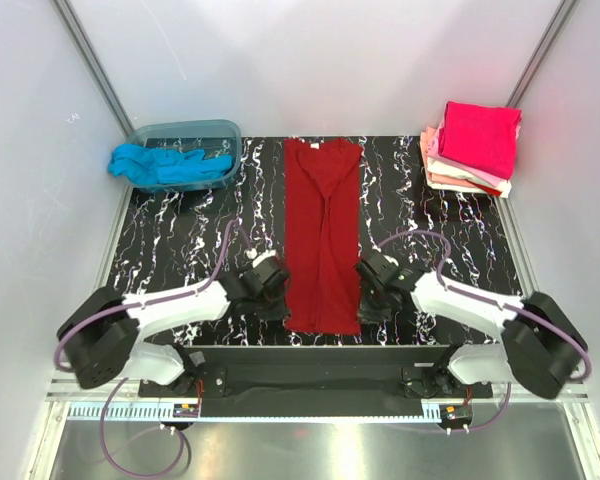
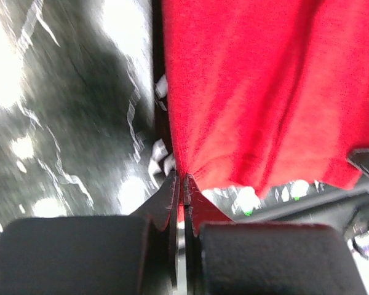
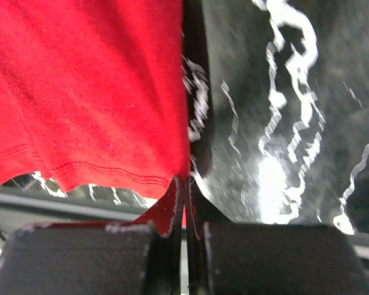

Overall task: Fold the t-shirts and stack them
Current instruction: Fold the tshirt

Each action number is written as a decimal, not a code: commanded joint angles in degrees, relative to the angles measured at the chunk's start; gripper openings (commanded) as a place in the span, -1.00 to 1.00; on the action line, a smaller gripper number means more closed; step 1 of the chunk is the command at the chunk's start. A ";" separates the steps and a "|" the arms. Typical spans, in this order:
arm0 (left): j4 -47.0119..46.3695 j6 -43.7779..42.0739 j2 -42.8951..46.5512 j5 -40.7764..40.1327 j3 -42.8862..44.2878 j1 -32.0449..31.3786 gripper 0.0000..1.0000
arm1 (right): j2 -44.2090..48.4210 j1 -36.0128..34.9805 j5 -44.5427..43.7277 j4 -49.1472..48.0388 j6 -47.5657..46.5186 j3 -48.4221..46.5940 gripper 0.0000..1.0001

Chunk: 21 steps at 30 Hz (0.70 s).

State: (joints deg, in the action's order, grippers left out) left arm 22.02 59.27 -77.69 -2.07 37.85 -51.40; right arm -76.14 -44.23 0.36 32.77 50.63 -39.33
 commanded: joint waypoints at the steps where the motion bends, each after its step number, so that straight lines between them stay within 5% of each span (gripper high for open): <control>1: 4.95 2.78 5.78 -1.45 0.82 -2.83 -1.00 | 5.99 -0.51 2.71 2.46 1.84 3.20 -1.00; 12: 21.56 0.33 10.81 -8.12 11.36 -5.56 -1.00 | 17.87 -0.51 0.79 10.73 3.51 -0.63 -1.00; 21: 25.88 -9.33 3.18 -9.10 26.04 2.52 -1.00 | 6.01 3.78 -11.44 16.80 -6.76 -21.03 -1.00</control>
State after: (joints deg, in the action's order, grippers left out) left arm 45.84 54.96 -72.05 -9.34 60.07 -51.55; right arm -66.65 -43.38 -5.15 47.92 49.21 -54.30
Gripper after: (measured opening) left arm 0.021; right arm 0.012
